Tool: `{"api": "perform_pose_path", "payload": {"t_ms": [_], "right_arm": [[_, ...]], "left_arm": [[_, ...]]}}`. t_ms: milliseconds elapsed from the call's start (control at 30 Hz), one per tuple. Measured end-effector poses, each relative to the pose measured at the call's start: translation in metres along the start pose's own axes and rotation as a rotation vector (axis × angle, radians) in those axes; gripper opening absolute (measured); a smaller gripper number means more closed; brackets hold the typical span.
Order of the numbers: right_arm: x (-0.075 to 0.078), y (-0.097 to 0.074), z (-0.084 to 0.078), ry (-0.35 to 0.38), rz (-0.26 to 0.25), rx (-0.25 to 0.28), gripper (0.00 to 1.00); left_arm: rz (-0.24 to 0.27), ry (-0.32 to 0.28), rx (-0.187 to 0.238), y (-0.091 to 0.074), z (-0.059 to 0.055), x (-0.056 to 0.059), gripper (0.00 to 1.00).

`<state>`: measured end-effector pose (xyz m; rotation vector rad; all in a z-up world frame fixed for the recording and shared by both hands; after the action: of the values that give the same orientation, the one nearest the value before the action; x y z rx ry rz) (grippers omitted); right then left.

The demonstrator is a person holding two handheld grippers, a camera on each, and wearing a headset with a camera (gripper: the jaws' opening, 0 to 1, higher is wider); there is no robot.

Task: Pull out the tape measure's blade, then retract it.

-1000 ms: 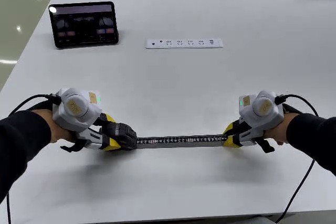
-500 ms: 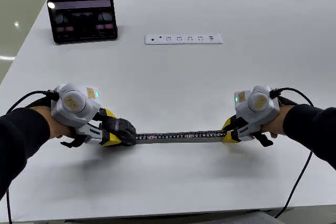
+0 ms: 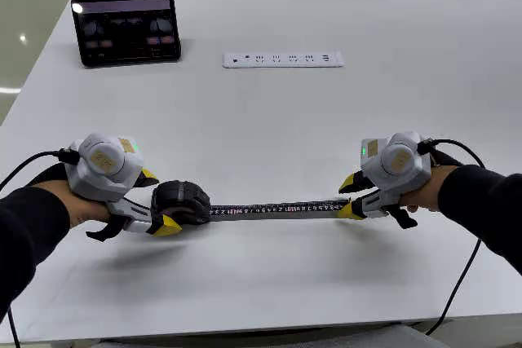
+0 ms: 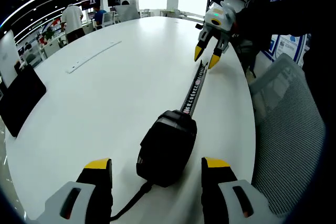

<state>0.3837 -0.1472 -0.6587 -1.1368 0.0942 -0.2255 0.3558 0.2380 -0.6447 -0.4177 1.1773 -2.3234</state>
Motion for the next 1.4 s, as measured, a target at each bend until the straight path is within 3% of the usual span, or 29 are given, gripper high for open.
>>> {"api": "perform_pose_path", "payload": {"t_ms": [33,67,167,267,400,433,567,667,767,833,867,933,1133,1267,1400], "right_arm": [[0.000,-0.001,-0.001,0.005,-0.002,0.002,0.26],[-0.001,-0.003,-0.005,0.020,-0.012,0.009,0.27],[-0.003,-0.009,-0.012,0.053,-0.026,0.019,0.29],[-0.004,-0.016,-0.019,0.082,-0.078,0.056,0.35],[-0.007,-0.033,-0.026,0.151,-0.152,0.125,0.48],[-0.007,-0.036,-0.028,0.163,-0.164,0.139,0.52],[-0.013,-0.051,-0.035,0.212,-0.221,0.171,0.58],[-0.019,-0.059,-0.042,0.251,-0.226,0.195,0.64],[-0.030,-0.069,-0.050,0.290,-0.266,0.228,0.69],[-0.039,-0.075,-0.055,0.331,-0.278,0.278,0.73],[-0.041,-0.077,-0.058,0.341,-0.286,0.284,0.74],[-0.050,-0.082,-0.063,0.357,-0.289,0.289,0.77],[-0.066,-0.094,-0.083,0.389,-0.320,0.280,0.85],[-0.073,-0.106,-0.096,0.440,-0.338,0.307,0.92],[-0.080,-0.109,-0.107,0.461,-0.352,0.304,0.98]], "left_arm": [[0.018,0.005,0.028,-0.003,0.000,0.000,0.69],[0.078,-0.003,0.052,-0.007,-0.001,-0.004,0.77],[0.057,-0.124,0.102,-0.015,-0.006,-0.004,0.90],[0.112,-0.152,0.169,-0.024,-0.011,-0.007,0.99],[0.188,-0.237,0.217,-0.039,-0.023,-0.009,1.00],[0.207,-0.231,0.233,-0.041,-0.025,-0.009,1.00],[0.218,-0.247,0.221,-0.047,-0.040,-0.003,1.00],[0.235,-0.264,0.238,-0.053,-0.047,0.001,1.00],[0.229,-0.307,0.266,-0.062,-0.053,0.007,1.00],[0.186,-0.321,0.238,-0.064,-0.057,0.013,1.00],[0.207,-0.299,0.234,-0.065,-0.058,0.014,1.00],[0.199,-0.300,0.252,-0.069,-0.060,0.017,1.00],[0.261,-0.306,0.330,-0.088,-0.067,0.024,1.00],[0.272,-0.296,0.321,-0.096,-0.079,0.033,1.00],[0.271,-0.313,0.326,-0.102,-0.085,0.034,1.00]]}}
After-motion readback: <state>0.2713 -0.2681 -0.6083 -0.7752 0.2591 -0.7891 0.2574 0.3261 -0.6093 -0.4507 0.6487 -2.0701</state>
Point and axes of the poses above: the centre of the closed fingertips' face, and the gripper's own axes: y roughly forward along the fingers, x roughly to its right, z roughly out of its top, the point moved 10 cm from there along -y, roughly backward along the fingers, and after that the axes turned 7 degrees about -x, right-handed, at the moved point
